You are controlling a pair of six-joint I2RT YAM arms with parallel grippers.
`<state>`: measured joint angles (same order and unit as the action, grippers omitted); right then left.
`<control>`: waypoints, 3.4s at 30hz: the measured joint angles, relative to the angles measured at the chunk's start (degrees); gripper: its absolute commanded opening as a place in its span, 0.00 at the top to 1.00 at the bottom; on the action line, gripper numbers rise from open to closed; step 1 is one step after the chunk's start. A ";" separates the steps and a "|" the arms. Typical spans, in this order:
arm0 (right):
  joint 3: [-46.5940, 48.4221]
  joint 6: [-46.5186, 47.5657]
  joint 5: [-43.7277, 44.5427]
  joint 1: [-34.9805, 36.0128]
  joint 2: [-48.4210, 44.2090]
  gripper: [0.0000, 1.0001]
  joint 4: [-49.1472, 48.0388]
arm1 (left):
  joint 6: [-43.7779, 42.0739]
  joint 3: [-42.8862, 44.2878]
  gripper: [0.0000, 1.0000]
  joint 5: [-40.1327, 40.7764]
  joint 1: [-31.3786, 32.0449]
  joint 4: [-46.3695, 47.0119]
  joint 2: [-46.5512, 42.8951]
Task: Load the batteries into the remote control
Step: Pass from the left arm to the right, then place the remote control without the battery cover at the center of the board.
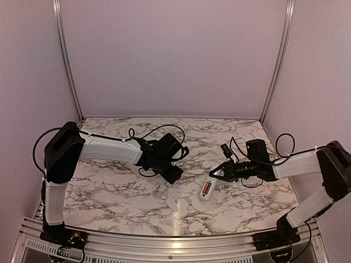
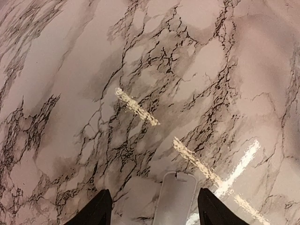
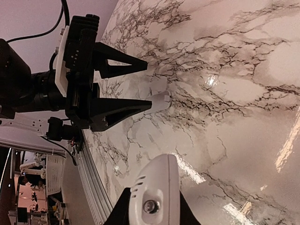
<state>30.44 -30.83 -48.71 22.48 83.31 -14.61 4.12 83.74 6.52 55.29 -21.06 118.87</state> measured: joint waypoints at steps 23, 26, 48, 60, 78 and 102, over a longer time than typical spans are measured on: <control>0.28 -7.78 2.86 6.62 10.08 0.95 -11.65 | 2.47 -14.12 0.13 -1.97 0.13 3.58 -10.38; 0.28 -9.79 3.93 7.41 10.14 0.95 -13.66 | 5.53 -18.21 0.13 -4.04 0.87 8.20 -17.99; 0.15 -18.43 6.23 10.49 10.01 0.94 -22.32 | 15.13 -7.74 0.39 -4.57 10.73 15.89 -4.57; -1.44 -19.12 7.13 10.49 8.59 0.60 -23.54 | 15.96 -5.44 0.65 -2.60 10.78 14.14 -2.75; -1.90 -10.08 6.56 3.02 -2.21 0.44 -9.53 | 8.17 -8.85 0.58 -2.03 10.88 -6.58 -4.57; -0.90 -3.54 5.53 1.07 -3.78 0.45 -2.73 | 0.70 -5.51 0.16 -3.30 9.70 -12.28 -6.29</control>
<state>29.54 -34.37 -43.18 23.55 79.53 -17.34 4.82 78.24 3.22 64.99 -33.34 112.57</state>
